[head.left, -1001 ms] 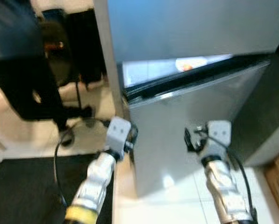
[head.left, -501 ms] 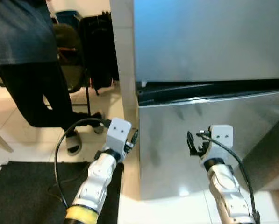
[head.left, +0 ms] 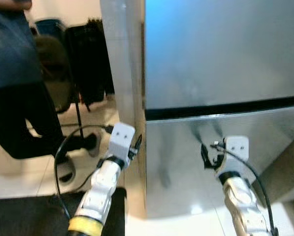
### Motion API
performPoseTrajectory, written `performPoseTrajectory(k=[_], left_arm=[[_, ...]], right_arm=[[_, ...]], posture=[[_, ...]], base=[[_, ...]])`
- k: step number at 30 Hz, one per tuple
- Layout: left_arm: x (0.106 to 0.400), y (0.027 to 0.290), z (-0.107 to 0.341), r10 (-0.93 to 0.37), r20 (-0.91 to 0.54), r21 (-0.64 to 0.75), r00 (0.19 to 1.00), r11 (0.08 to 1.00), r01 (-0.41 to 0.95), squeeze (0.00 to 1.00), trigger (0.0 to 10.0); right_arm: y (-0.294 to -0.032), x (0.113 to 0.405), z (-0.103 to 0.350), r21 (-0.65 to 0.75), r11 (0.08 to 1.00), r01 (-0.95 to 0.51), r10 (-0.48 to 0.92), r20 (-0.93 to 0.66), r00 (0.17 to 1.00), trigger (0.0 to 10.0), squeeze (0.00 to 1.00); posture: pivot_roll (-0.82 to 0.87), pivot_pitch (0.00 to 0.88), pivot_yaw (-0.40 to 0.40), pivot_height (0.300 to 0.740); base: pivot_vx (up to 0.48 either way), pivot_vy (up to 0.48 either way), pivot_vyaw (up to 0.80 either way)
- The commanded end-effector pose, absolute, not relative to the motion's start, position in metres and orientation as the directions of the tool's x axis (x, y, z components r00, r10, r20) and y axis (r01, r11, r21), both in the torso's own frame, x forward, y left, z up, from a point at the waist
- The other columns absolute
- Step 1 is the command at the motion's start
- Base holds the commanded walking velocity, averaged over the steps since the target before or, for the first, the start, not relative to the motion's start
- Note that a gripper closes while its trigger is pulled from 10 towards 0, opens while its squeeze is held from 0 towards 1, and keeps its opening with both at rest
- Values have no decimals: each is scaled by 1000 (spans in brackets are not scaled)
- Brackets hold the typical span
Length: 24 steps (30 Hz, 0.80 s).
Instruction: Restocking fridge
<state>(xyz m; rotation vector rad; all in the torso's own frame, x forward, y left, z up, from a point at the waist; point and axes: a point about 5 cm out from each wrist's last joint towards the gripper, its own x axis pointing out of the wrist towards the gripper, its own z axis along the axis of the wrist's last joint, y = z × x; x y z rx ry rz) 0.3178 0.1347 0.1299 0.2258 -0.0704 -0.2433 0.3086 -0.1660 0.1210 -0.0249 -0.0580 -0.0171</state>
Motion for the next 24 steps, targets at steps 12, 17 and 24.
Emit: performPoseTrajectory(k=[12,17,24], left_arm=[[286,134,88,-249,-115,232,962,934,270,0,10000],[282,137,78,-214,-156,190,964,951,242,0,10000],[279,139,74,-186,-181,168,966,962,217,0,10000]], right_arm=[[-159,310,123,-22,1000,-4,5,64,998,10000,0],[-159,311,123,-22,1000,-10,11,62,998,10000,0],[-157,310,119,-25,999,-21,22,49,999,10000,0]], posture=[[-109,138,22,740],[-110,139,21,740],[-110,141,22,740]], base=[[0,0,0],[0,0,0],[0,0,0]])
